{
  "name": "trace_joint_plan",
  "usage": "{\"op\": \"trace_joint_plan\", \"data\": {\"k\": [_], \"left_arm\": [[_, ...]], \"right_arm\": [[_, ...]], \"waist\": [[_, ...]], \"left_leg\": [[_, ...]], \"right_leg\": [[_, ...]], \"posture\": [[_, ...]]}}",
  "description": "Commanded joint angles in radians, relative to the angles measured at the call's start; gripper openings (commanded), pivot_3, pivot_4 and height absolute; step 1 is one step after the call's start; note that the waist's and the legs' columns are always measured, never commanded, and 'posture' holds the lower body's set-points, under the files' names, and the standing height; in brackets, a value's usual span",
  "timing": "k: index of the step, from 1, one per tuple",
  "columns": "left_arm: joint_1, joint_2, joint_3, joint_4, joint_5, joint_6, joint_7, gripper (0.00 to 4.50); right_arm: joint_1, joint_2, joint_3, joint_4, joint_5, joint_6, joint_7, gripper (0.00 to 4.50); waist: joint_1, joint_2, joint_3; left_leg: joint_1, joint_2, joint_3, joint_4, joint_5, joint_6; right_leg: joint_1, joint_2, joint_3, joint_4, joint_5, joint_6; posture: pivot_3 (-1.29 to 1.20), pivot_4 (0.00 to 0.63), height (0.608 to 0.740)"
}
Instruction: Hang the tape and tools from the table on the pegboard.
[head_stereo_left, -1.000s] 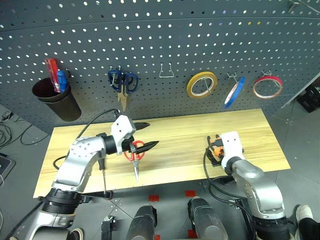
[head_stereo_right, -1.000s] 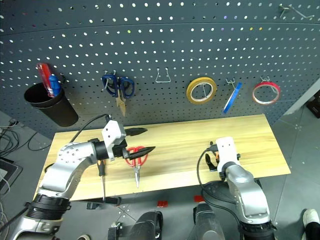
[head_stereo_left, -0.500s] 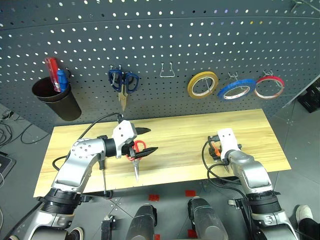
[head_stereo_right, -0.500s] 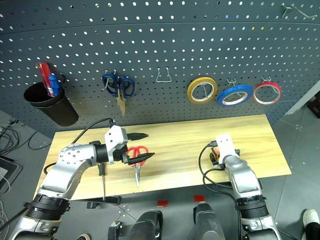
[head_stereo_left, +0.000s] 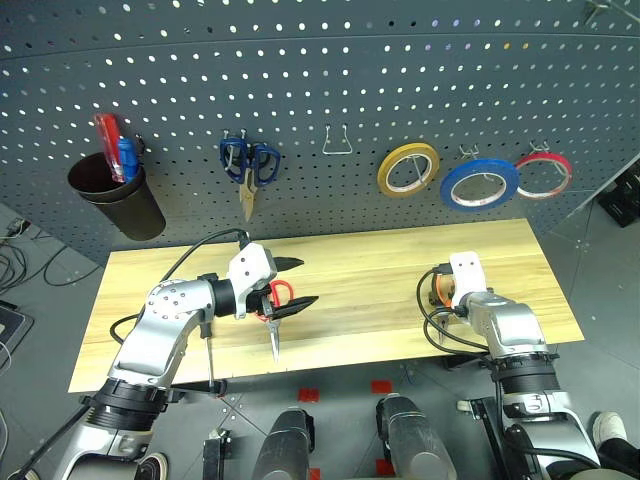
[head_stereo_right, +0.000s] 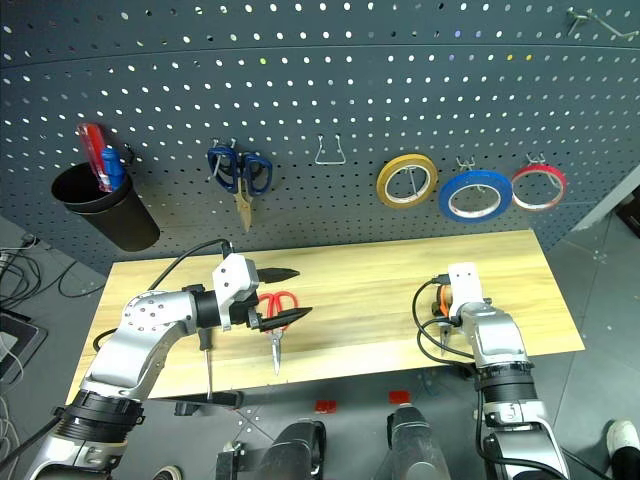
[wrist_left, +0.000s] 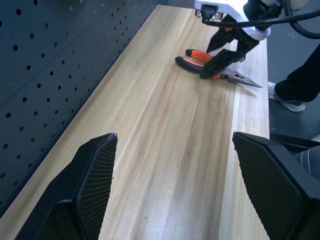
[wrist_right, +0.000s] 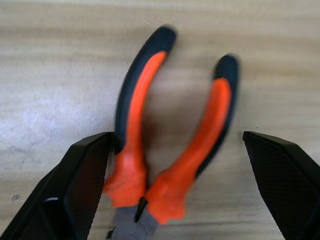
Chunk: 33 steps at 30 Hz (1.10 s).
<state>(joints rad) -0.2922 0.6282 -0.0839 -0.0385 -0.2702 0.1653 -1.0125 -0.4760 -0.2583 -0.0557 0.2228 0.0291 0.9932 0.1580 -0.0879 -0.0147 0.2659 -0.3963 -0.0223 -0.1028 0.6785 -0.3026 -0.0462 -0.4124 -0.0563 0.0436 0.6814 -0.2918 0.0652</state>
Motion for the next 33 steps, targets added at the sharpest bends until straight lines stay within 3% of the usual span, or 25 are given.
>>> {"op": "trace_joint_plan", "data": {"k": [1, 8, 11, 16, 21, 23, 28, 33], "left_arm": [[0.005, -0.002, 0.012, -0.034, -0.003, -0.019, 0.004, 3.9], [0.011, -0.007, 0.013, -0.029, 0.0, -0.024, 0.01, 3.9], [0.009, -0.01, 0.014, -0.028, 0.001, -0.026, 0.012, 3.9], [0.013, -0.011, 0.015, -0.021, 0.005, -0.039, 0.019, 3.9], [0.029, -0.025, 0.037, -0.023, 0.002, -0.06, 0.056, 3.9], [0.041, -0.039, 0.058, -0.029, -0.015, -0.063, 0.076, 3.9], [0.116, -0.08, 0.156, -0.108, -0.13, -0.016, 0.122, 3.9], [0.189, -0.104, 0.24, -0.201, -0.231, 0.049, 0.178, 3.9]], "right_arm": [[-0.005, -0.009, -0.002, -0.008, 0.035, 0.073, 0.042, 4.49], [0.002, -0.011, 0.026, -0.011, 0.039, 0.091, 0.058, 4.49], [-0.001, -0.011, 0.042, 0.024, 0.027, 0.041, 0.054, 3.94], [-0.02, -0.003, 0.03, 0.115, 0.028, -0.026, 0.037, 2.27], [-0.01, -0.006, 0.067, 0.093, 0.026, -0.049, 0.062, 2.14], [0.015, -0.015, 0.102, 0.004, 0.023, -0.074, 0.087, 2.14], [0.168, -0.033, 0.172, -0.45, 0.048, -0.132, 0.132, 2.14], [0.323, 0.051, 0.233, -0.816, 0.082, -0.184, 0.104, 2.14]], "waist": [[0.0, 0.0, 0.0], [0.0, 0.0, -0.001], [0.0, -0.001, -0.001], [-0.001, -0.005, -0.007], [0.0, -0.009, -0.014], [0.001, -0.009, -0.014], [-0.001, -0.009, -0.014], [0.005, -0.009, -0.015]], "left_leg": [[0.0, 0.0, 0.0, 0.0, 0.0, 0.0], [0.0, 0.0, 0.0, 0.0, 0.0, -0.001], [0.0, 0.0, 0.0, 0.0, 0.0, -0.001], [0.001, 0.0, 0.0, 0.0, 0.001, -0.001], [0.002, 0.0, 0.0, 0.0, 0.001, -0.001], [0.002, 0.0, 0.0, 0.0, 0.001, -0.001], [-0.005, 0.001, 0.001, 0.0, 0.002, -0.003], [-0.005, 0.001, 0.0, 0.0, 0.002, -0.003]], "right_leg": [[0.0, 0.0, 0.0, 0.0, 0.0, 0.0], [0.0, 0.0, 0.0, 0.0, 0.0, 0.0], [0.0, 0.0, 0.0, 0.0, 0.0, 0.0], [0.001, 0.0, 0.0, 0.0, 0.0, 0.0], [0.002, 0.0, 0.0, 0.0, 0.0, 0.0], [0.002, 0.0, 0.0, 0.0, 0.0, 0.0], [-0.007, 0.0, 0.001, 0.002, 0.0, 0.0], [-0.007, -0.001, 0.001, 0.003, 0.0, 0.0]], "posture": [[-0.06, 0.237, 0.74], [-0.06, 0.227, 0.74], [-0.06, 0.224, 0.74], [-0.06, 0.219, 0.74], [-0.05, 0.215, 0.74], [-0.05, 0.215, 0.74], [-0.05, 0.216, 0.74], [-0.05, 0.221, 0.74]]}}
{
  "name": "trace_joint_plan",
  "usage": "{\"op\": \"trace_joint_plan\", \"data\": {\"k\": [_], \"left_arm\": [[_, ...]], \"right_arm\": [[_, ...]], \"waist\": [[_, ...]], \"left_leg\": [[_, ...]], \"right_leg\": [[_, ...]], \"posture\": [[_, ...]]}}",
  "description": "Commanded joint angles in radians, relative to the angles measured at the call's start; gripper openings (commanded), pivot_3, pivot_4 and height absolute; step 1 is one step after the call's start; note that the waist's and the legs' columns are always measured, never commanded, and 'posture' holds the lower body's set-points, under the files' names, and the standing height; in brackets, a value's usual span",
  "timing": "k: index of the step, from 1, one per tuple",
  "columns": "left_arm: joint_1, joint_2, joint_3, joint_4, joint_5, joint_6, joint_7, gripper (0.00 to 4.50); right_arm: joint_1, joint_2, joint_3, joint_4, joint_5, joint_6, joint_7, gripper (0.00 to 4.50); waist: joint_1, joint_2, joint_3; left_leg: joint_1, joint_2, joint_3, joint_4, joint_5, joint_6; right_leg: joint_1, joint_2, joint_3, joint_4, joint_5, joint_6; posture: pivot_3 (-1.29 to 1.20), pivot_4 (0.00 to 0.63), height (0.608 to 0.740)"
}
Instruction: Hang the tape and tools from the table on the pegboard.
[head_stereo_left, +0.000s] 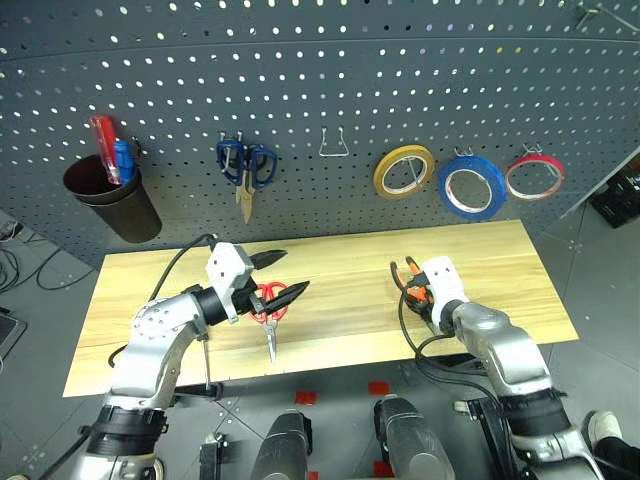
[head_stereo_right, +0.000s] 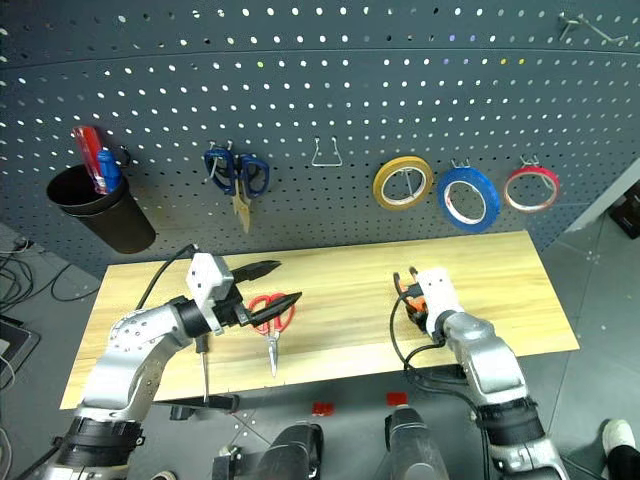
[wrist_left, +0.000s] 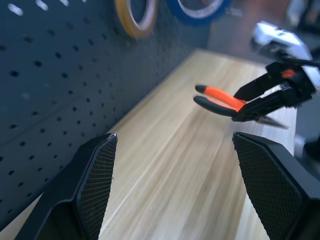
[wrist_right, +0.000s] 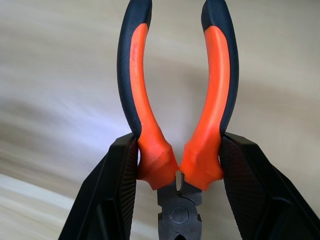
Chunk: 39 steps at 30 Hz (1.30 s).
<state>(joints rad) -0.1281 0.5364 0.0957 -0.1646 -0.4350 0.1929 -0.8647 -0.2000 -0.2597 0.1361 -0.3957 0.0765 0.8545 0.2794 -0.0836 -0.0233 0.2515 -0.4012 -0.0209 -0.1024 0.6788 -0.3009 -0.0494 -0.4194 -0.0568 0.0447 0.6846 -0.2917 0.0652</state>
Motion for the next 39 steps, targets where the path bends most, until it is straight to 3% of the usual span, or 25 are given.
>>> {"op": "trace_joint_plan", "data": {"k": [1, 7, 15, 23, 31, 39], "left_arm": [[0.031, -0.012, 0.069, -0.085, -0.074, 0.03, 0.037, 3.9], [0.006, -0.022, 0.108, -0.14, -0.118, 0.084, 0.114, 3.9], [-0.025, -0.031, 0.152, -0.227, -0.17, 0.156, 0.227, 3.9], [-0.033, -0.05, 0.103, -0.268, -0.148, 0.16, 0.263, 3.9], [-0.063, -0.065, 0.074, -0.264, -0.141, 0.158, 0.28, 3.9], [-0.086, -0.076, 0.055, -0.243, -0.131, 0.148, 0.278, 3.9]], "right_arm": [[0.054, 0.077, 0.057, -0.234, 0.038, -0.051, -0.027, 2.14], [-0.101, 0.227, 0.112, -0.248, 0.023, -0.233, -0.067, 2.14], [-0.518, 0.368, 0.052, 0.158, -0.01, -0.559, -0.125, 2.14], [-0.779, 0.36, -0.02, 0.579, -0.058, -0.893, -0.166, 2.14], [-0.827, 0.314, -0.055, 0.851, -0.094, -1.102, -0.19, 2.14], [-0.743, 0.317, -0.082, 0.895, -0.077, -1.066, -0.205, 2.14]], "waist": [[0.002, 0.0, 0.0], [0.001, 0.0, 0.0], [0.001, -0.001, -0.001], [0.004, -0.001, -0.001], [0.003, -0.001, -0.001], [0.004, -0.001, -0.001]], "left_leg": [[0.0, 0.0, 0.0, 0.0, 0.0, 0.0], [0.001, -0.001, 0.0, 0.001, 0.001, -0.001], [0.001, 0.0, 0.0, -0.001, 0.002, -0.003], [0.001, -0.001, 0.0, 0.0, 0.002, -0.004], [0.001, -0.001, 0.001, 0.0, 0.002, -0.004], [0.001, -0.001, 0.002, 0.0, 0.002, -0.004]], "right_leg": [[0.0, 0.0, 0.0, 0.0, 0.0, 0.0], [0.0, 0.0, 0.0, 0.001, 0.0, 0.0], [-0.001, 0.0, -0.001, 0.001, 0.0, 0.0], [-0.001, 0.0, -0.001, 0.002, 0.0, -0.001], [-0.002, 0.0, -0.001, 0.003, 0.0, -0.001], [-0.002, 0.0, -0.001, 0.004, 0.0, -0.001]], "posture": [[-0.05, 0.221, 0.74], [-0.04, 0.22, 0.74], [0.01, 0.21, 0.74], [0.04, 0.213, 0.74], [0.05, 0.216, 0.74], [0.05, 0.222, 0.74]]}}
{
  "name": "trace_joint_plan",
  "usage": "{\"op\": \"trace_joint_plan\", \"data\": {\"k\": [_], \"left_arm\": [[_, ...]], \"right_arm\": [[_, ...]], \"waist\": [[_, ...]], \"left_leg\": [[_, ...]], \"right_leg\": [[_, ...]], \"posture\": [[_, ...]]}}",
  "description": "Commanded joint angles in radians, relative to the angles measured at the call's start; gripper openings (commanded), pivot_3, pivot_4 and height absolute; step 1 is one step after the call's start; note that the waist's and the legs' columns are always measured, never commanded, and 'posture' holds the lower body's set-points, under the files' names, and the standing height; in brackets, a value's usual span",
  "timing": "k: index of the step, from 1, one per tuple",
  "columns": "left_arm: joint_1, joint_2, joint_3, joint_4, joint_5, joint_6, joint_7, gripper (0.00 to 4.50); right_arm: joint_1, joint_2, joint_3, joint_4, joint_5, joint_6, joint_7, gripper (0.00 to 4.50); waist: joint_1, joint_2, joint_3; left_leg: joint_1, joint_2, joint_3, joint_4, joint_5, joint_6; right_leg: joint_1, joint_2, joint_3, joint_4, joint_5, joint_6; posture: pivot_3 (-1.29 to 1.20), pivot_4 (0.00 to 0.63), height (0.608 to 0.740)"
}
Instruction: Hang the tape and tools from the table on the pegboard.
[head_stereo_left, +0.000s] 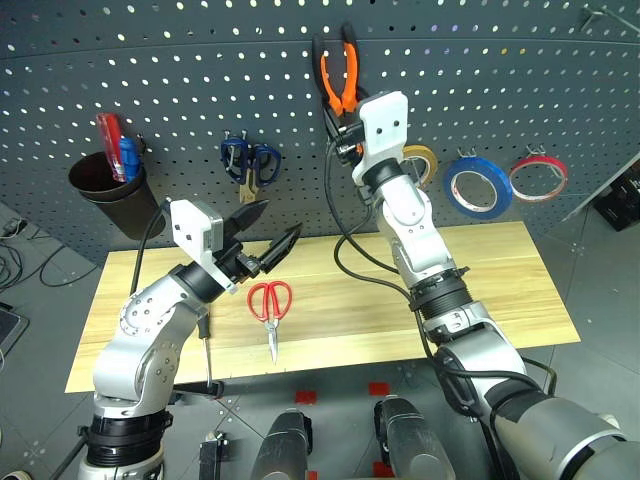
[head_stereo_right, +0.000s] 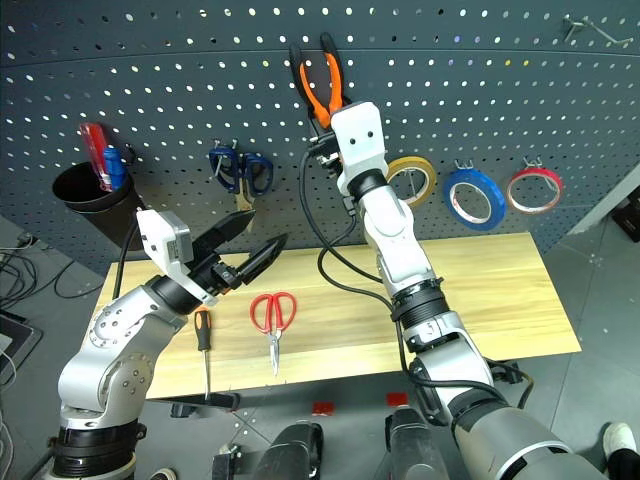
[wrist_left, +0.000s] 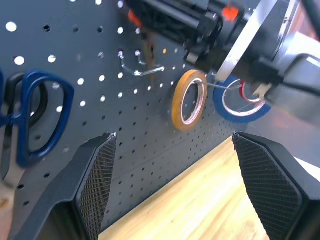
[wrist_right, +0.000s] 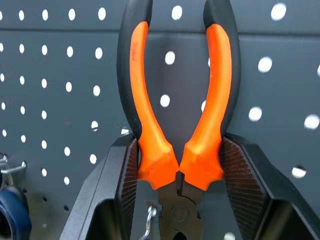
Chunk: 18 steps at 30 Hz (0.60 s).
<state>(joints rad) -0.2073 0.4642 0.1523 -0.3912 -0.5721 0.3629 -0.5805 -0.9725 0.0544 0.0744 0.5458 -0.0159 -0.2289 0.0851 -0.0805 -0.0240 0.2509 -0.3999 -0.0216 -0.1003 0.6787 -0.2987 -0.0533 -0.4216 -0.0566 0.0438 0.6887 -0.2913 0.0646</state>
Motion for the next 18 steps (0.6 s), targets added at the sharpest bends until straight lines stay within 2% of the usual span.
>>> {"op": "trace_joint_plan", "data": {"k": [1, 7, 14, 18], "left_arm": [[-0.007, -0.005, -0.002, -0.013, 0.008, -0.024, -0.007, 3.9], [0.005, -0.003, -0.007, 0.023, 0.038, -0.036, -0.006, 3.9], [0.06, 0.011, -0.04, 0.073, 0.129, -0.008, 0.025, 3.9], [0.094, -0.008, -0.041, 0.069, 0.139, 0.062, 0.085, 3.9]], "right_arm": [[0.049, 0.005, -0.019, -0.068, 0.021, 0.047, -0.004, 2.14], [0.183, 0.006, 0.029, -0.257, 0.03, 0.259, 0.064, 2.14], [0.313, -0.058, 0.078, -0.532, 0.073, 0.546, 0.185, 4.4], [0.405, -0.149, 0.114, -0.722, 0.124, 0.742, 0.288, 4.46]], "waist": [[0.003, 0.0, 0.0], [0.019, 0.0, 0.0], [0.022, 0.0, 0.0], [0.024, 0.0, 0.0]], "left_leg": [[0.0, 0.0, 0.0, 0.0, 0.0, 0.0], [0.0, 0.0, -0.001, 0.001, 0.0, 0.0], [0.0, 0.0, 0.0, 0.0, 0.0, 0.0], [0.0, 0.0, -0.001, 0.0, 0.0, 0.0]], "right_leg": [[0.0, 0.0, 0.0, 0.0, 0.0, 0.0], [0.0, -0.001, 0.0, 0.001, 0.0, 0.0], [0.0, 0.0, 0.0, 0.001, 0.0, 0.0], [0.0, 0.0, 0.0, 0.0, 0.0, 0.0]], "posture": [[0.05, 0.222, 0.74], [0.03, 0.222, 0.74], [0.02, 0.222, 0.74], [0.01, 0.225, 0.74]]}}
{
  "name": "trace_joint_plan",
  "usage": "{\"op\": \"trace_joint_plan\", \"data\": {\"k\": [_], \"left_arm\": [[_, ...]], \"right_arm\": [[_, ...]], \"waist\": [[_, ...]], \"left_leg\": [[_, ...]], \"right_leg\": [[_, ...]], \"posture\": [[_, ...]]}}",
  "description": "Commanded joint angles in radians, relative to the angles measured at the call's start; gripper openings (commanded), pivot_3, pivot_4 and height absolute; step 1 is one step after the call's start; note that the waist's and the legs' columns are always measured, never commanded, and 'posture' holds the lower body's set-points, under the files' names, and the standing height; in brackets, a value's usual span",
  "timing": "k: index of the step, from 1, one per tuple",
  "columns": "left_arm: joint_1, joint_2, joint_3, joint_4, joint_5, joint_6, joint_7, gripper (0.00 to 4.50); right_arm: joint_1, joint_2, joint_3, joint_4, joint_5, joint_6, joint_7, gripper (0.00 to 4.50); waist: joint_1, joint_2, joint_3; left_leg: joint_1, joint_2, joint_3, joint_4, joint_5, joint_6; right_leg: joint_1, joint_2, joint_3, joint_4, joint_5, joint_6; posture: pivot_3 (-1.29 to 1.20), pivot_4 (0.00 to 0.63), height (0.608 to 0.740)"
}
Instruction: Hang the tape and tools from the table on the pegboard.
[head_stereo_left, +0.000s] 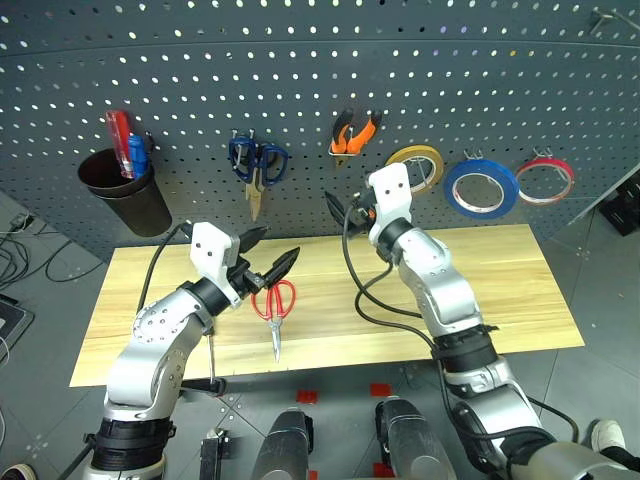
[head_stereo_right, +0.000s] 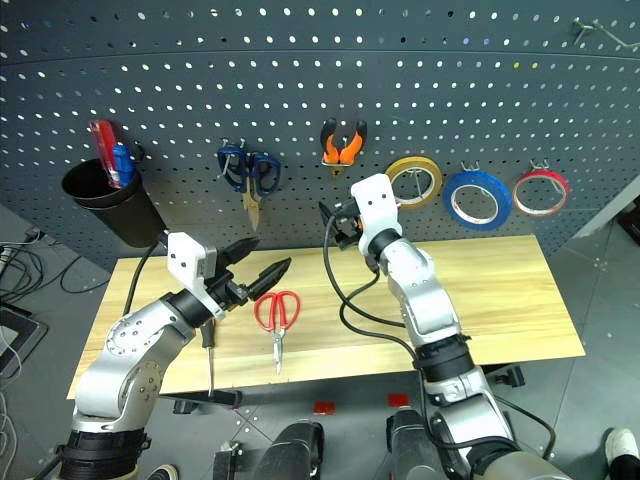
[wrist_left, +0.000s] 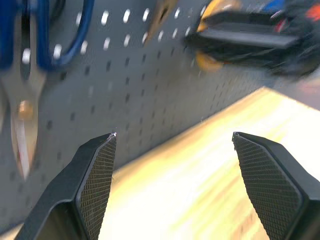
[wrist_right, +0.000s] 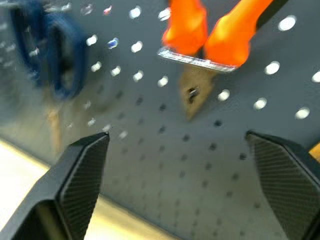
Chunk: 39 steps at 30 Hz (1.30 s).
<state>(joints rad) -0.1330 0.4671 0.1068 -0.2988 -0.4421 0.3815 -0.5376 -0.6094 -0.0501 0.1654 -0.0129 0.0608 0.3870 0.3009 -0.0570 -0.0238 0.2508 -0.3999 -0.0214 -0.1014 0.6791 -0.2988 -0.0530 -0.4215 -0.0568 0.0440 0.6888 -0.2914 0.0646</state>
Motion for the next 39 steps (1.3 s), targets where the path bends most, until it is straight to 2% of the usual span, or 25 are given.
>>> {"op": "trace_joint_plan", "data": {"k": [1, 3, 8, 14, 18, 22, 33, 36, 39], "left_arm": [[0.031, -0.019, 0.005, -0.028, 0.007, 0.069, 0.063, 4.06], [0.055, -0.027, 0.003, -0.038, 0.012, 0.149, 0.118, 4.47], [0.114, -0.06, -0.038, -0.036, 0.095, 0.365, 0.299, 4.47], [0.109, -0.14, -0.063, -0.003, 0.162, 0.567, 0.444, 4.47], [0.116, -0.178, -0.061, -0.004, 0.167, 0.62, 0.467, 4.47], [0.091, -0.221, -0.091, 0.067, 0.203, 0.593, 0.487, 4.47], [-0.013, -0.384, 0.006, 0.258, 0.206, 0.602, 0.567, 4.47], [-0.025, -0.4, 0.024, 0.276, 0.21, 0.598, 0.569, 3.92], [-0.024, -0.4, 0.024, 0.276, 0.214, 0.599, 0.563, 3.01]], "right_arm": [[0.072, -0.074, 0.037, -0.224, 0.083, 0.184, 0.116, 4.49], [0.12, -0.13, 0.065, -0.328, 0.139, 0.287, 0.184, 4.5], [0.222, -0.247, 0.127, -0.503, 0.216, 0.454, 0.259, 4.5], [0.249, -0.27, 0.156, -0.581, 0.262, 0.56, 0.253, 4.5], [0.254, -0.282, 0.168, -0.608, 0.283, 0.591, 0.253, 4.5], [0.256, -0.281, 0.169, -0.621, 0.304, 0.605, 0.242, 4.5], [0.27, -0.302, 0.161, -0.703, 0.42, 0.721, 0.243, 4.5], [0.266, -0.298, 0.153, -0.708, 0.43, 0.744, 0.221, 4.5], [0.263, -0.299, 0.142, -0.707, 0.439, 0.758, 0.212, 4.5]], "waist": [[0.0, 0.0, 0.0], [0.001, 0.0, 0.0], [0.0, 0.0, 0.0], [0.001, 0.0, 0.0], [0.001, 0.0, 0.0], [0.002, 0.0, 0.0], [0.002, 0.0, 0.0], [0.002, 0.0, 0.0], [0.002, 0.0, 0.0]], "left_leg": [[0.0, 0.0, 0.0, 0.0, 0.0, 0.0], [0.0, 0.0, 0.0, 0.0, 0.0, 0.0], [0.0, -0.001, -0.001, 0.0, -0.002, 0.004], [0.0, -0.001, -0.002, 0.0, -0.002, 0.004], [0.0, -0.001, -0.002, 0.0, -0.002, 0.004], [0.0, -0.001, -0.002, 0.0, -0.002, 0.004], [0.001, -0.001, -0.002, 0.0, -0.002, 0.004], [0.003, -0.001, -0.002, 0.0, -0.002, 0.004], [0.006, -0.001, -0.004, 0.0, -0.002, 0.005]], "right_leg": [[0.0, 0.0, 0.0, 0.0, 0.0, 0.0], [0.001, 0.0, 0.0, 0.0, 0.0, 0.0], [0.001, 0.0, 0.0, 0.0, 0.0, 0.0], [0.002, 0.0, -0.001, 0.0, 0.0, 0.0], [0.002, 0.0, -0.001, -0.001, 0.0, 0.0], [0.002, 0.0, -0.001, -0.001, 0.0, 0.0], [0.003, -0.001, -0.001, -0.001, 0.0, 0.0], [0.006, -0.001, -0.002, -0.002, 0.0, 0.0], [0.011, -0.001, -0.003, -0.005, 0.0, 0.0]], "posture": [[0.01, 0.227, 0.74], [0.01, 0.23, 0.74], [-0.01, 0.235, 0.74], [-0.02, 0.244, 0.74], [-0.02, 0.249, 0.74], [-0.03, 0.252, 0.74], [-0.06, 0.261, 0.74], [-0.07, 0.263, 0.74], [-0.07, 0.263, 0.74]]}}
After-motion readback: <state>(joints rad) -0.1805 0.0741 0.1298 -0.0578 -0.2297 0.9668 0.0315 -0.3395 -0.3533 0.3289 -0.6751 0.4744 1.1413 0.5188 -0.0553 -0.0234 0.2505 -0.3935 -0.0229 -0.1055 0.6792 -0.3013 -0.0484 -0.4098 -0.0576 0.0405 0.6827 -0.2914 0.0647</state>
